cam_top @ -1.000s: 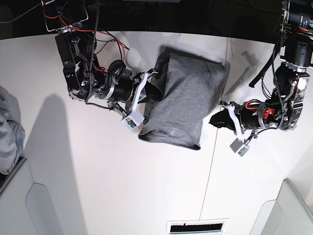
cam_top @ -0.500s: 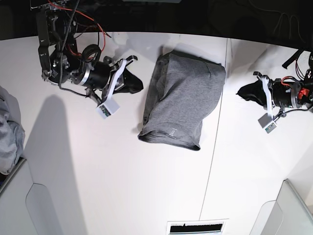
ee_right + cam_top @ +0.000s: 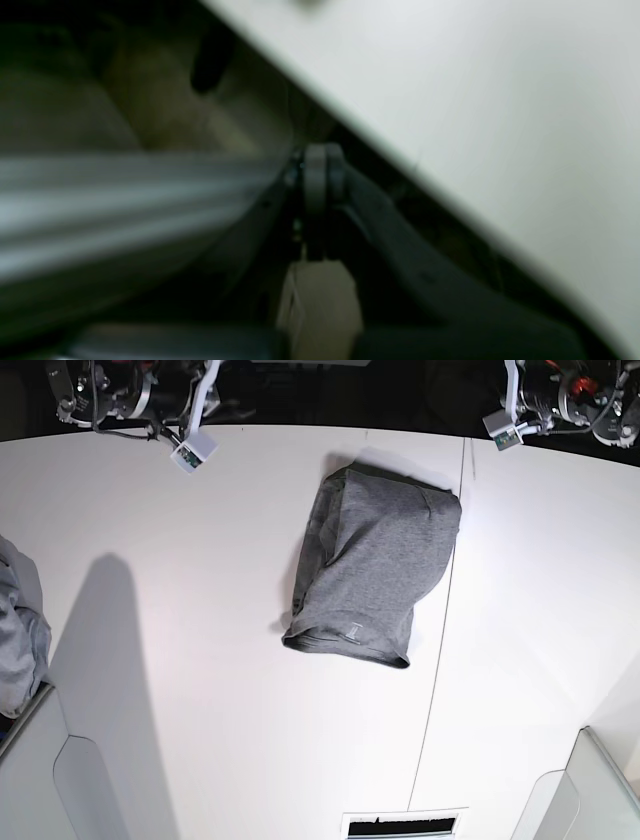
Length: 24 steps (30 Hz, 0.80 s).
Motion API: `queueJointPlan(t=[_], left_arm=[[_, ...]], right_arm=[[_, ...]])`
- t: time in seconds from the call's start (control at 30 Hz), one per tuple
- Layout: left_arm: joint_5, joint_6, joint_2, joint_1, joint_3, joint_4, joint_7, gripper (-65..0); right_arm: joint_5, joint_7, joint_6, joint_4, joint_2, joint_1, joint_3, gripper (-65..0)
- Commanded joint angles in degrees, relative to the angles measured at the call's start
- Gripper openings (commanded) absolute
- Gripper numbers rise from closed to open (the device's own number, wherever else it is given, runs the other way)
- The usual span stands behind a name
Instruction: Layout the t-shirt on the table in an organized manner, then fold the t-shirt properly
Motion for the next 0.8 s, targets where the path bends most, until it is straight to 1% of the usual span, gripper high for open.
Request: queueJointPlan(t=[0.0,0.07,0.17,0.23,0.3,0.4,0.47,0.53,0.57,0.6,0.7,0.77], left_arm=[[1.2,-0.5,0.1,1.4,-0.4,0.8,-1.7,-64.3],[5.2,-0.5,1.8,4.0,-0.4,0.3,-4.0,-64.3],[11.4,-0.5,4.5,5.8,-0.1,-2.5,-6.8,-64.3],[15.3,-0.5,6.1,5.7,0.9,-6.6,-9.0,-64.3],[17.9,-0.5,7.6,4.6,2.4,-12.4,-12.3,-64.3],[19.8,-0.5,10.3,0.3,6.4,-23.5,-14.1,-64.3],[20.3,-0.5,12.5,-4.1,9.9,-31.8,-14.8,-64.3],[20.4,3.1,14.8,-8.9,13.8,-40.3,-14.8,-64.4],[20.6,4.3,16.0,-11.4,15.8,-44.5,-14.8,-64.4],[21.0,4.8,17.3,-13.7,17.9,-48.6,-14.9,-64.4],[21.0,4.6,21.2,-20.0,23.2,-58.8,-16.9,-64.4],[21.0,3.8,23.3,-23.2,25.7,-63.4,-18.7,-64.4]], right_arm=[[0.7,0.9,0.5,0.9,1.3,-1.0,-0.6,-65.0],[-2.0,1.3,0.5,0.9,2.8,-2.9,-2.8,-65.0],[-8.2,3.3,0.4,-0.5,4.4,-4.9,-7.2,-65.0],[-12.4,5.4,0.4,-3.1,4.7,-5.3,-9.8,-65.0],[-15.1,6.2,0.1,-7.6,4.7,-5.2,-11.7,-65.0],[-17.3,8.9,-0.4,-15.8,4.7,-4.6,-13.2,-65.0],[-17.8,9.7,-0.5,-21.7,4.0,-3.5,-13.4,-65.0],[-18.7,9.7,-0.5,-27.4,2.6,-1.9,-13.4,-65.0],[-19.5,9.7,-0.5,-30.0,1.8,-1.0,-13.4,-65.0],[-20.1,9.4,-0.5,-32.5,1.0,0.0,-13.4,-65.0],[-20.5,8.2,-1.1,-38.4,-0.9,2.8,-13.4,-65.0],[-20.5,8.3,-1.1,-40.5,-1.6,4.4,-13.4,-65.0]])
